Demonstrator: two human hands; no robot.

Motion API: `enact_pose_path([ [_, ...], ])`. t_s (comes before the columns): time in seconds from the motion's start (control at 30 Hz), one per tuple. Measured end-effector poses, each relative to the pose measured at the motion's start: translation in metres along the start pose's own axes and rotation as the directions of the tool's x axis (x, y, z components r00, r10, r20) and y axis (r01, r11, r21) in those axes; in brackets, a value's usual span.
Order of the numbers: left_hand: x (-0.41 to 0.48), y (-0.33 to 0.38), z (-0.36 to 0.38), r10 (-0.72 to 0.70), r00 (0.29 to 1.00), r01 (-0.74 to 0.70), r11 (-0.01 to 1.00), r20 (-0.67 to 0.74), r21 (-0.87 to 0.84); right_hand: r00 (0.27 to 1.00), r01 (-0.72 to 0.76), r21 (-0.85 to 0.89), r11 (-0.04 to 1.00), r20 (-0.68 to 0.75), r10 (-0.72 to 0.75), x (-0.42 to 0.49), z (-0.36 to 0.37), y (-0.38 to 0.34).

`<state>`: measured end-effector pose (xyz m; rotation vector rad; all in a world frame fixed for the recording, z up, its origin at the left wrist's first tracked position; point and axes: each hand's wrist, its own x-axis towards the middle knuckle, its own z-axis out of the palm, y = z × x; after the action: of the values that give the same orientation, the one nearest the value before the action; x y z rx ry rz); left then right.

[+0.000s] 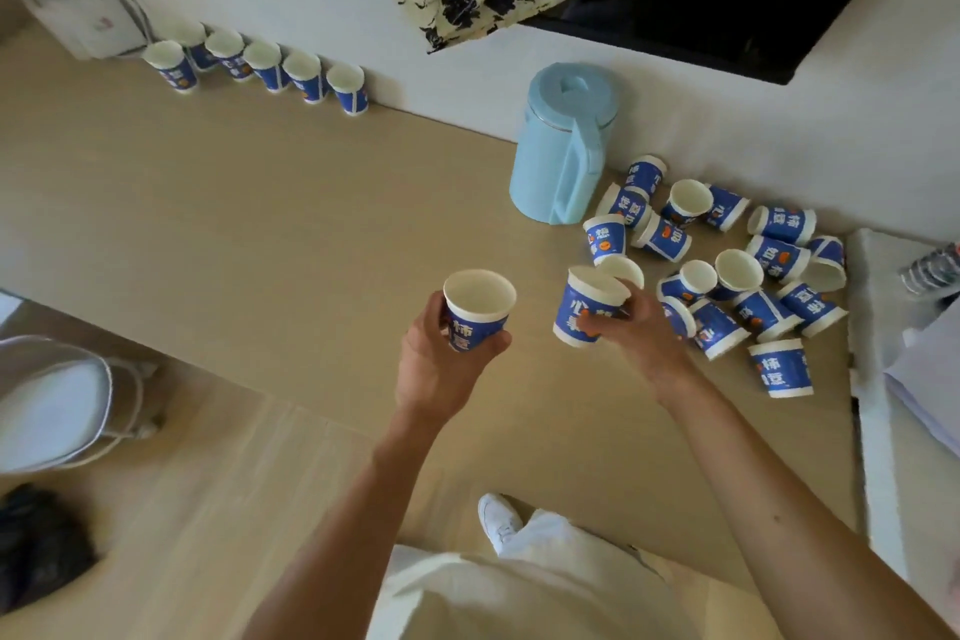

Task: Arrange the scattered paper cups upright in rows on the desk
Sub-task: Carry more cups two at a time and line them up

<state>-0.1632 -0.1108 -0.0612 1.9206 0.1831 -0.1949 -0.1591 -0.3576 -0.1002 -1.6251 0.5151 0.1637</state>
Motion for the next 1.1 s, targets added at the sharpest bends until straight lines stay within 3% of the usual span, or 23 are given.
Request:
enact_pose_path([
  [0.47,0.062,-0.042,-0.217,0.002,0.981,-0.017,0.997,-0.193,-0.073,0.969,0.176,0.038,0.984,0.17,-0.18,0.021,0.253,-0.078],
  [0.83,0.116,-0.073,-0.346,-0.008,0.971,-0.001,0.999,-0.238,-0.038,0.988,0.075,0.141,0.987,0.122,-0.093,0.037,0.396,-0.082],
  [1.1,0.207,-0.105,-0.403,-0.045,0.973,0.05,0.999,-0.225,0.016,0.984,0.068,0.156,0.985,0.152,-0.092,0.112,0.493,-0.091],
])
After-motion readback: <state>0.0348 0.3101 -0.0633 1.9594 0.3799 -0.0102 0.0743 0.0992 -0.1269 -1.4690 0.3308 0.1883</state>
